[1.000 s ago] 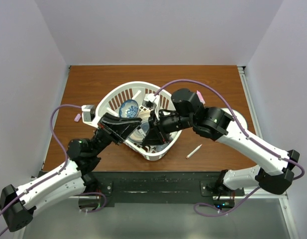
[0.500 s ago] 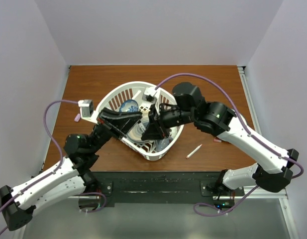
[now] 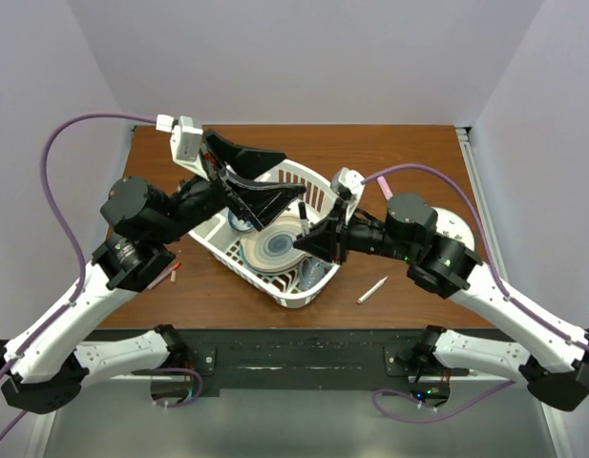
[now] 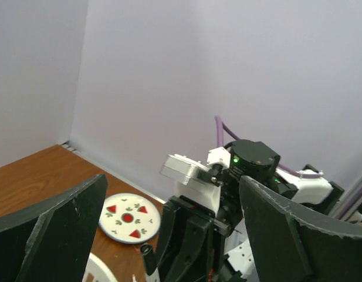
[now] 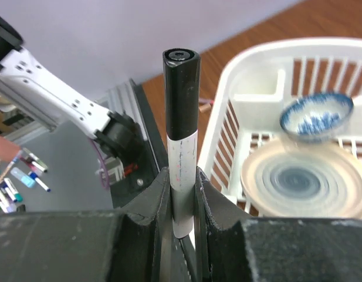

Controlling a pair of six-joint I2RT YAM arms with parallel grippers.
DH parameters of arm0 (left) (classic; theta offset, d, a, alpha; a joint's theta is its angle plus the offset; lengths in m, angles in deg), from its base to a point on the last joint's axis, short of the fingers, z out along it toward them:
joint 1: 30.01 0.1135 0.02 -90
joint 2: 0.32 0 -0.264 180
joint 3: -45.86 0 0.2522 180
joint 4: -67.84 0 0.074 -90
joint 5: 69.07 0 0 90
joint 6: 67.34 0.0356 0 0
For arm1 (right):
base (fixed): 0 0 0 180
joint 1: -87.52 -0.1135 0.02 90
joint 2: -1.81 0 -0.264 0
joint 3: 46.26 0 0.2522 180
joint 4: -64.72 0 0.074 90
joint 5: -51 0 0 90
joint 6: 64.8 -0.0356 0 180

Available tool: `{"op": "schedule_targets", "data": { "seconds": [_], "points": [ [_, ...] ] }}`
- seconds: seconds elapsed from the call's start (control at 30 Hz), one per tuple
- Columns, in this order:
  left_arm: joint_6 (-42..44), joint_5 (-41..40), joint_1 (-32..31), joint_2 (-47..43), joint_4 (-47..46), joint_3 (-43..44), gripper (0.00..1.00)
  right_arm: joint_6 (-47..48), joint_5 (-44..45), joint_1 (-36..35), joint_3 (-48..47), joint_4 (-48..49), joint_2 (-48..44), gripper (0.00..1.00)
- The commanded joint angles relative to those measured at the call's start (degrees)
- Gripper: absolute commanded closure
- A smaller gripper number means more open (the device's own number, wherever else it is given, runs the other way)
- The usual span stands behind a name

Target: Insert the pens into the pen caps

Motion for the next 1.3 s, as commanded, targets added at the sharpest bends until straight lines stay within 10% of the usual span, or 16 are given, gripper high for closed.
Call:
{"op": "schedule_targets", "data": {
  "seconds": [0.0,0.27,0.6,1.27],
  "points": [
    [7.66,-8.42,0.42,-2.78,7.73,1.06,0.0,-3.16,12.06,1.16,3.01,-4.77,-6.05,1.0],
    [14.79,-24.67,0.33,-13.49,10.98,-14.23,0.0,-2.46,24.99,15.64,0.47,-20.68,-5.1,1.0],
    [23.49,-40.34,0.33,-22.29,9.32,-29.26,0.0,-1.5,17.63,33.85,1.08,-19.82,10.1,1.0],
    [25.08,-49.22,0.42,-31.0,6.95,-34.72,0.0,-6.77,19.81,34.57,6.43,-10.94,35.51,0.81]
  ]
}}
